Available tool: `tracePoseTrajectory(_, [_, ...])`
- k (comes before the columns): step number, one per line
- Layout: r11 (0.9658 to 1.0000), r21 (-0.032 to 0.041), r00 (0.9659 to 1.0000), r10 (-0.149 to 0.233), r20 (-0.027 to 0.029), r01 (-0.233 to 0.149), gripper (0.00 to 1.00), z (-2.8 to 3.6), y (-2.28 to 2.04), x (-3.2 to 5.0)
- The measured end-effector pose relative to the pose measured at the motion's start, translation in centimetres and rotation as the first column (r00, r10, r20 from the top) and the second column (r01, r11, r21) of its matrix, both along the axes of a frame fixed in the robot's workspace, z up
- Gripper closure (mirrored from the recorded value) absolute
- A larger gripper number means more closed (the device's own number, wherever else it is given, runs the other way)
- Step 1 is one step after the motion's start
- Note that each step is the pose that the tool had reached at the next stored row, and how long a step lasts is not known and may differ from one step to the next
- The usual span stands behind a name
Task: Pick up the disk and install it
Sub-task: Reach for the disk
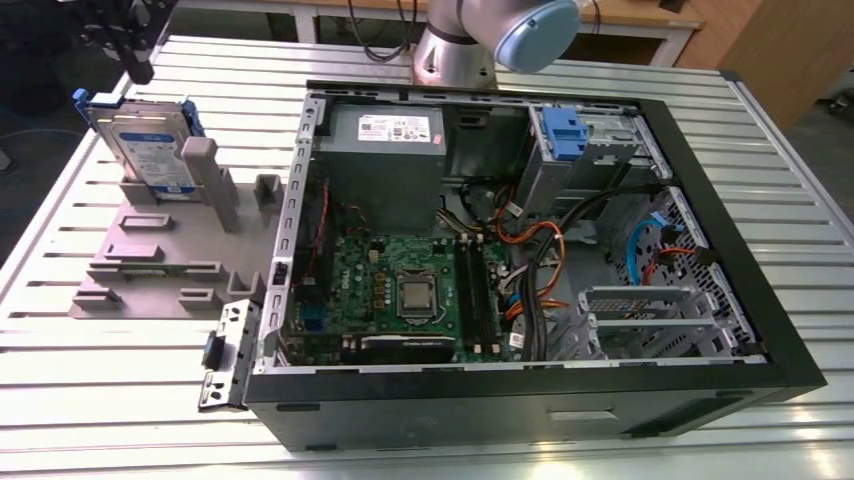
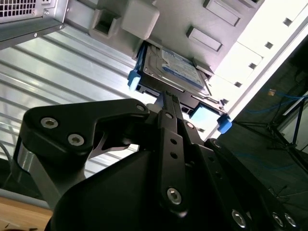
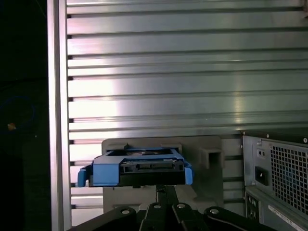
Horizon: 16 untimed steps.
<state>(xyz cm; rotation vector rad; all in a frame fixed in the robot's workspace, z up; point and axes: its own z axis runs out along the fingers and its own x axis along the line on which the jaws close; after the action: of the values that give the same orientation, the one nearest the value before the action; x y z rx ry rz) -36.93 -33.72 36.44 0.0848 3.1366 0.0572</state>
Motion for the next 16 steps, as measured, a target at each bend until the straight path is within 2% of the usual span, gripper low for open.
tracePoseTrajectory(5, [1.0,-0.0001,1.0,0.0,0.0,0.0,0.89,-0.04,-0.03,-0.49])
tracePoseTrajectory(16, [1.0,-0.0001,1.0,0.0,-0.0001,0.0,0.89,-0.15,-0.03,-2.51])
